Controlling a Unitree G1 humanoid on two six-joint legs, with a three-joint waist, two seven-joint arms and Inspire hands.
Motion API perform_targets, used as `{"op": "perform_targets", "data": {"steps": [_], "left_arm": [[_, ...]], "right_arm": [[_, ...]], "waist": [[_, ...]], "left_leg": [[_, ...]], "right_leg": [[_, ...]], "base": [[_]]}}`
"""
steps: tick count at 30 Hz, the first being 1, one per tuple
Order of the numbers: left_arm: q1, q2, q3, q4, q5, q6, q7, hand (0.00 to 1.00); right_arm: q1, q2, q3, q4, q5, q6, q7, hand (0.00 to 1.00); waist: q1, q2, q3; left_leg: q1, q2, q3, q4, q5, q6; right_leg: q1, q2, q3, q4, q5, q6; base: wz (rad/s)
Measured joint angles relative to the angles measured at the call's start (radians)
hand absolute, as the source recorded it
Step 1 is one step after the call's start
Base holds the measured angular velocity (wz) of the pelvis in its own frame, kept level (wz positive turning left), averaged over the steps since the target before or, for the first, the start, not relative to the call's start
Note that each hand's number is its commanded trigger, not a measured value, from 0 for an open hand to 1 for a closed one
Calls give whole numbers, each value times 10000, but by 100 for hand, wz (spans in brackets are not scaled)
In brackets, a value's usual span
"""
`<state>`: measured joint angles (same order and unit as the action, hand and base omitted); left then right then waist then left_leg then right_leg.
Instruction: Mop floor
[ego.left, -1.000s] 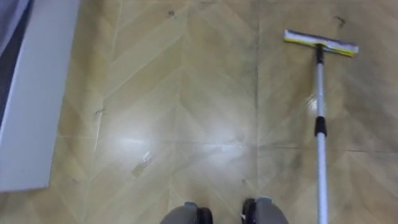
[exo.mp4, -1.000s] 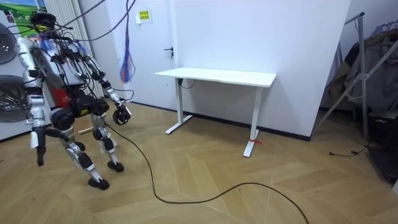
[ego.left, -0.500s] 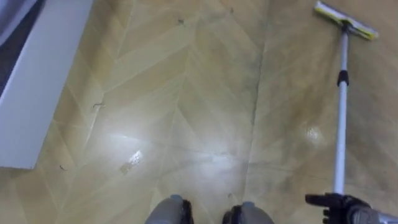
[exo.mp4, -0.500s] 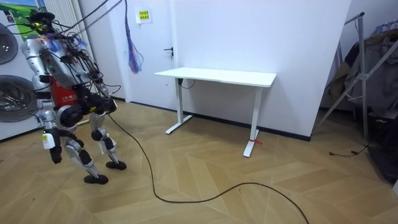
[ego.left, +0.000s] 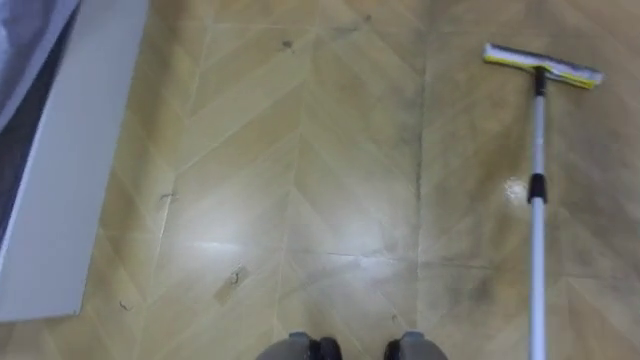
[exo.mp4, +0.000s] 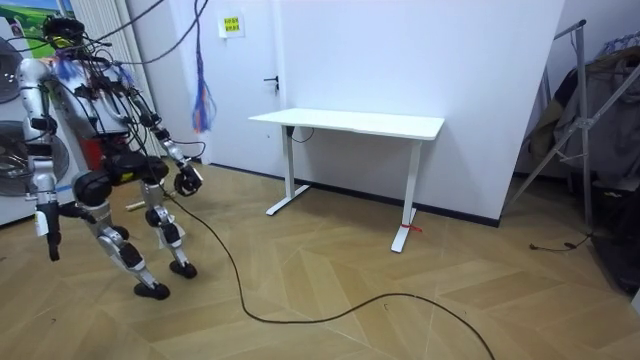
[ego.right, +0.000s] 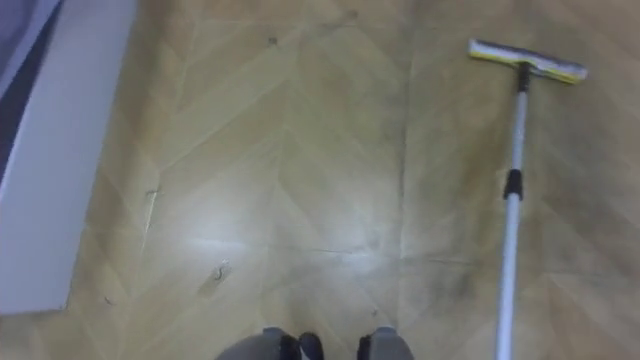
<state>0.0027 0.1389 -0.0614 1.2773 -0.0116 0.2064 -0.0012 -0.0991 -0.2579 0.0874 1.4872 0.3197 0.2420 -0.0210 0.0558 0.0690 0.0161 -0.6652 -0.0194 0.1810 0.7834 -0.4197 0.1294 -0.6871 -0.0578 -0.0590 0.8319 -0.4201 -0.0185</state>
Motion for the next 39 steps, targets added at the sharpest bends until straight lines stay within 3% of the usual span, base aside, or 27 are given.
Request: {"op": "perform_targets", "data": {"steps": [3,6,8,9,12,16,19,23,25,26,27,30,33,39], "left_arm": [[-60,-16,5,-2,-259,92,125,0],[-170,172,-6,3,-284,154,166,0],[-185,300,-121,12,-312,197,196,0],[-189,373,-121,18,-262,272,205,0],[-149,390,-238,33,-352,356,275,0],[17,385,-386,35,-328,372,290,0],[110,372,-368,13,-241,560,265,0],[-178,374,-183,19,-146,536,337,0],[-366,366,-215,18,-195,459,393,0],[-441,367,-203,22,-202,433,460,0],[-546,369,-193,24,-195,466,617,0],[-604,364,-196,17,-193,475,773,0],[-506,362,-185,4,-187,516,913,0],[-3,368,109,-8,-174,502,1068,0]], "right_arm": [[-272,29,1,-33,-92,255,-183,100],[-1051,6,-13,-48,-78,472,-271,100],[-1589,-66,-12,-53,-83,438,-264,100],[-1928,-133,2,-110,-94,373,-194,100],[-2761,-414,17,-87,-68,188,-52,100],[-3101,-699,6,-230,294,35,306,100],[-2887,-741,37,-237,299,39,540,100],[-1914,-758,248,-160,413,-21,696,100],[-1588,-724,524,-134,435,-19,643,100],[-1430,-627,608,-153,519,-20,546,100],[-1138,-470,677,-146,702,-19,491,100],[-707,-46,726,-142,858,-29,464,100],[-348,202,865,-140,1189,-34,470,100],[105,254,875,-87,1202,-27,878,100]], "waist": [[-3,-15,17],[66,-297,171],[89,-439,211],[214,-568,207],[589,-694,206],[652,-712,195],[782,-727,188],[827,-722,164],[814,-577,120],[784,-429,34],[748,-389,12],[533,-312,9],[469,-382,34],[250,-461,47]], "left_leg": [[37,-110,-225,146,-25,-48],[-195,-213,-393,600,-64,-112],[-482,-261,-564,1027,-100,-162],[-635,-235,-575,1223,-117,-186],[-752,-65,-510,1465,-115,-184],[-740,-44,-543,1514,-108,-186],[-545,-47,-531,1454,-142,-137],[-139,-107,-536,1157,-163,-100],[-118,-73,-645,1030,-125,-128],[-115,59,-754,963,-104,-161],[-7,150,-784,770,-40,-207],[477,180,-872,4,264,-218],[1349,135,-845,-1064,603,-294],[3189,67,-968,-2550,895,-478]], "right_leg": [[34,-103,-185,140,-9,-20],[-127,-401,-352,666,-311,-189],[-315,-461,-462,1062,-475,-226],[-433,-464,-479,1258,-545,-237],[-467,-518,-714,1422,-477,-360],[-305,-619,-957,1452,-487,-343],[-99,-638,-972,1397,-487,-333],[302,-635,-967,1133,-421,-223],[413,-476,-1042,844,-290,-201],[542,-239,-1069,490,-129,-184],[707,-86,-1086,127,27,-199],[1298,36,-1236,-836,402,-210],[2135,71,-1262,-1874,752,-203],[4073,219,-1372,-3489,1033,-195]], "base": [[2],[22],[34],[24],[11],[31],[2],[-1],[-7],[-15],[-12],[1],[-3],[7]]}}
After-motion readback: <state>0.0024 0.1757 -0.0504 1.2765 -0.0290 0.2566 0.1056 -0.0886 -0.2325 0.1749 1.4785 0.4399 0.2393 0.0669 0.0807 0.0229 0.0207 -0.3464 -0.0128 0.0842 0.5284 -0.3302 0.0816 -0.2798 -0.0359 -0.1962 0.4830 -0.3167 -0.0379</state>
